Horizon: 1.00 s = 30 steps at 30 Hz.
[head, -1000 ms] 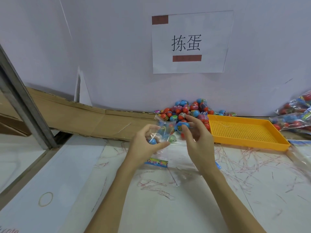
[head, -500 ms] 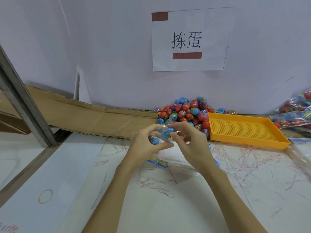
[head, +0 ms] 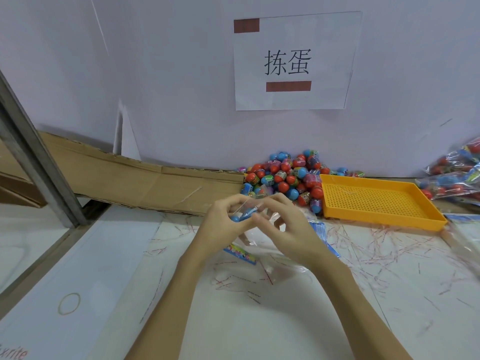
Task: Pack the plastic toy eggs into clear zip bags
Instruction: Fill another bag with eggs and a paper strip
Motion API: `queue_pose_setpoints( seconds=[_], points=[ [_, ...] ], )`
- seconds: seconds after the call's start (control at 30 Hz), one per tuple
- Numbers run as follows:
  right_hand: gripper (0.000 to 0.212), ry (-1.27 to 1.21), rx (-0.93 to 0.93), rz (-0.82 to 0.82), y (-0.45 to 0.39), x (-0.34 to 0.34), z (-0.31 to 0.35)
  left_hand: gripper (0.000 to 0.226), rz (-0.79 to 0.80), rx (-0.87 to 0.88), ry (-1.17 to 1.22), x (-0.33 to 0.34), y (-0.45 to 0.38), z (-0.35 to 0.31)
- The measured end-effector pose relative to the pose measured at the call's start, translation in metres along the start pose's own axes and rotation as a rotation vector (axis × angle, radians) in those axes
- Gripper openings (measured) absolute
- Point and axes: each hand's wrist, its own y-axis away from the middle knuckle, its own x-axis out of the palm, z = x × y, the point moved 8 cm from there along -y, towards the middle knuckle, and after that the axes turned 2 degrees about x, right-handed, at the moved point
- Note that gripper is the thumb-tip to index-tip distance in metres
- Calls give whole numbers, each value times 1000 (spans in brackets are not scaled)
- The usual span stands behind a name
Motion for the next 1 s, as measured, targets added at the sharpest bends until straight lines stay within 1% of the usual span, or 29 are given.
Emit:
queue_pose_setpoints(
  seconds=[0.07,0.2,0.37,0.43,0.5,0.6,0.7,0.8,0.87,0.9,1.0],
  points=[
    [20,21,-1,37,1,4,1,26,6,-6,15,0,1,1],
    [15,19,8,27,1,2,1,55,-23,21,-9,0,1,-5],
    [11,155,15,5,-1,4,-3,53,-35,22,7,0,-1,-1],
    [9,215,22,-37,-2,2,-6,55,-39,32,13,1,-1,-2],
    [14,256,16,-92,-3,-2,-7,58,-56,28,25,0,0,-5],
    [11,255,-13,-215,0,-14,-2,68,-73,-82,96,-3,-2,2],
    [8,219,22,-341,3,-27,-5,53,-52,-197,255,-3,-1,14],
    [8,203,70,-413,5,-33,-10,41,13,-269,430,4,0,21],
    [7,189,77,-402,6,-32,-11,37,-3,-276,453,5,0,22],
    [7,171,74,-370,5,-30,-11,38,-33,-275,449,3,-1,22],
    [9,132,104,-203,0,-16,-17,41,-129,-270,459,-3,-2,23]
  ],
)
